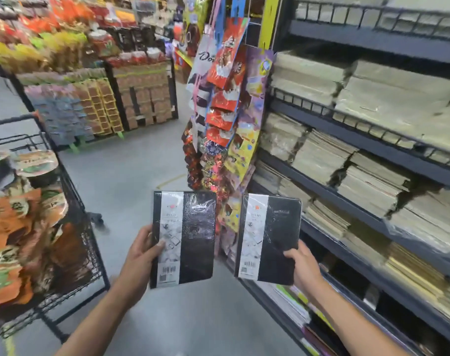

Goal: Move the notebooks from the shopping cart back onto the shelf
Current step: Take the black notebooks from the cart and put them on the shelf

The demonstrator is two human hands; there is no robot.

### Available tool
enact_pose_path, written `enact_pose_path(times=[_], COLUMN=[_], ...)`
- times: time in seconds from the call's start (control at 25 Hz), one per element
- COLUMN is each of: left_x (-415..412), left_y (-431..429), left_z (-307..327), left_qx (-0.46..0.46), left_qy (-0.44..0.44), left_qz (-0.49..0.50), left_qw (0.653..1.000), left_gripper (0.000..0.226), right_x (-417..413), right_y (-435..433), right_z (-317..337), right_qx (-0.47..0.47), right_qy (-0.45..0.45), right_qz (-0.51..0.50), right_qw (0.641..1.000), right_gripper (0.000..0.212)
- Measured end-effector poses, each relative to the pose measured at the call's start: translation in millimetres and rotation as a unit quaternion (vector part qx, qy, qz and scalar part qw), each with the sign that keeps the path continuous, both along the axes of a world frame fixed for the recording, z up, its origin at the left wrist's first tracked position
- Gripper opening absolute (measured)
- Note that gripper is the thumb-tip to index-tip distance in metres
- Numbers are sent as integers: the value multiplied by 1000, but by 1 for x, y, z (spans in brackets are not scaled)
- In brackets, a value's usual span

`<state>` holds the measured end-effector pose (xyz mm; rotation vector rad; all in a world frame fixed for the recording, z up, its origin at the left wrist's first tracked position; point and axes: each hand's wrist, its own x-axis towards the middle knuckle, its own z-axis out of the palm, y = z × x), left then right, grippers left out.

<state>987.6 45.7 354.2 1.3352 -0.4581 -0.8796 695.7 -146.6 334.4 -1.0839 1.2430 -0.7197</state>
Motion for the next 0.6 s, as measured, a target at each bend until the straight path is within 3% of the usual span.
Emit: enact_pose_path(times=[0.36,0.6], left_x=[40,17], left_y=[-156,-212], left_z=[-4,-11], left_qx=[10,7], left_qy=[47,54], left_qz=[-236,-313], left_qw=[971,948], left_gripper=[41,45], right_x=[-18,-44], right_y=[-7,-8], right_z=[1,1], right_qx=[-7,-29], right_qy=[-5,-8], right_qz=[-220,-295], right_qw=[976,955], right_gripper=[42,46])
